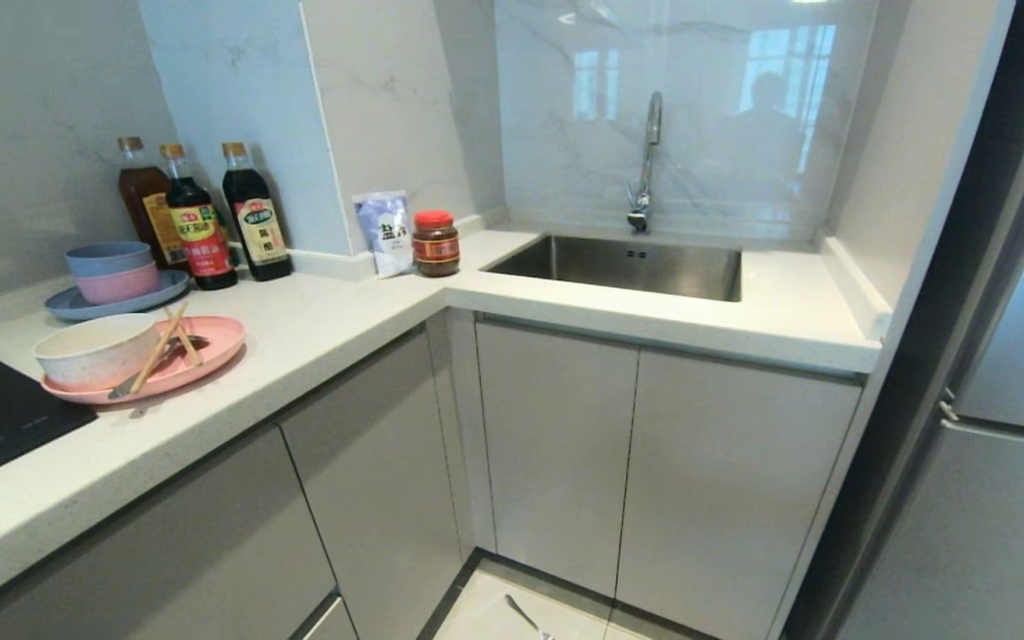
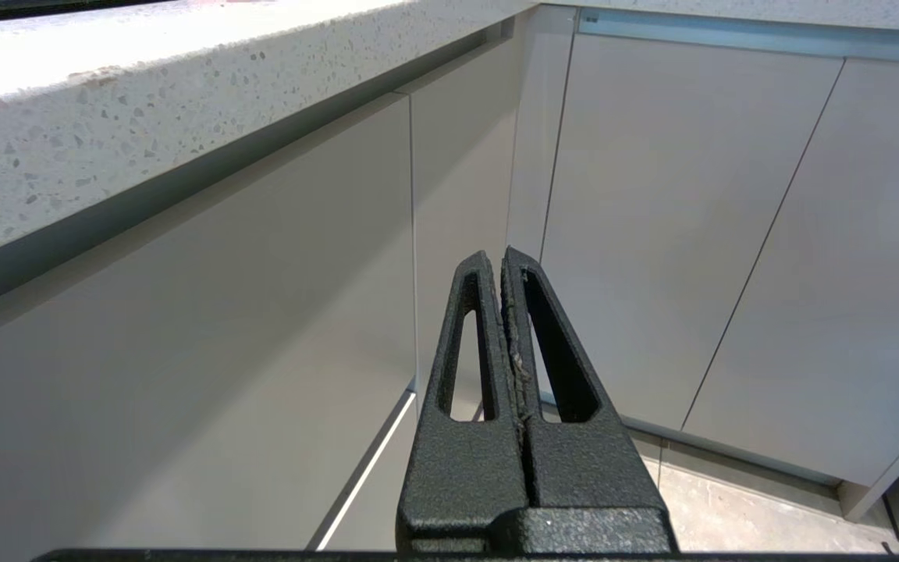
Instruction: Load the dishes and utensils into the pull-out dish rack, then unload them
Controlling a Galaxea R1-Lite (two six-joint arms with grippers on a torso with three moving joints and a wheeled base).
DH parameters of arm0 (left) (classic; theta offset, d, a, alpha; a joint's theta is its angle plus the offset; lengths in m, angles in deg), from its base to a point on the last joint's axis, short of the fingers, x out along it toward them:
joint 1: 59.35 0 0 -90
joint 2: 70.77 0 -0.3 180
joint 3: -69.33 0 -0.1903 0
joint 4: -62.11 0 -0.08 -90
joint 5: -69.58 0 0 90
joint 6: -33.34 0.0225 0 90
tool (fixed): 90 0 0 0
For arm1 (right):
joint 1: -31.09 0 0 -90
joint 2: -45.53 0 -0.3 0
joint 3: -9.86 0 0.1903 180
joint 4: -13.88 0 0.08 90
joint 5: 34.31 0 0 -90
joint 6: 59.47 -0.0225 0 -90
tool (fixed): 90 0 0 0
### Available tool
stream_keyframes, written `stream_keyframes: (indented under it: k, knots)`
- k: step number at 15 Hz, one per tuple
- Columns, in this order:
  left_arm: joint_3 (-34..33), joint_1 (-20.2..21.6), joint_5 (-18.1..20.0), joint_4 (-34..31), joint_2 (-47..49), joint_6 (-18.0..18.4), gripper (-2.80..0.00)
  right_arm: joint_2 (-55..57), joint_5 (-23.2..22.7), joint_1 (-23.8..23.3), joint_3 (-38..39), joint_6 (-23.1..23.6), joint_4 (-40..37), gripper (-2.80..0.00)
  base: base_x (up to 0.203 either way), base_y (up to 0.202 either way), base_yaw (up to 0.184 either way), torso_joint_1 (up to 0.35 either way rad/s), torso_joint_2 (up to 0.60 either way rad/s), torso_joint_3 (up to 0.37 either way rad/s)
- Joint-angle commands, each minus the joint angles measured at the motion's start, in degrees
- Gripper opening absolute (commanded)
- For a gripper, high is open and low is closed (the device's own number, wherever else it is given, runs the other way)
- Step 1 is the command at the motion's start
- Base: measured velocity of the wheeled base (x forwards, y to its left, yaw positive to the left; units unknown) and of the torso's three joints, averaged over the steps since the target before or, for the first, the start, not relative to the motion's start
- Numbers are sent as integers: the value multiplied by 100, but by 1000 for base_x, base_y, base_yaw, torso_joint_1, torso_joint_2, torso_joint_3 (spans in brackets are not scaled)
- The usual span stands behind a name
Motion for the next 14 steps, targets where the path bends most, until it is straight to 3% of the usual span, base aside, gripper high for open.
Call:
stream_keyframes:
  k: [1, 14]
  knots:
    - [0, 2, -2, 2, 8, 2, -280, 4, 0, 1, 0, -5, 2, -280, 0, 0, 0, 0, 0, 0]
    - [0, 2, -2, 2, 8, 2, -280, 4, 0, 1, 0, -8, 2, -280, 0, 0, 0, 0, 0, 0]
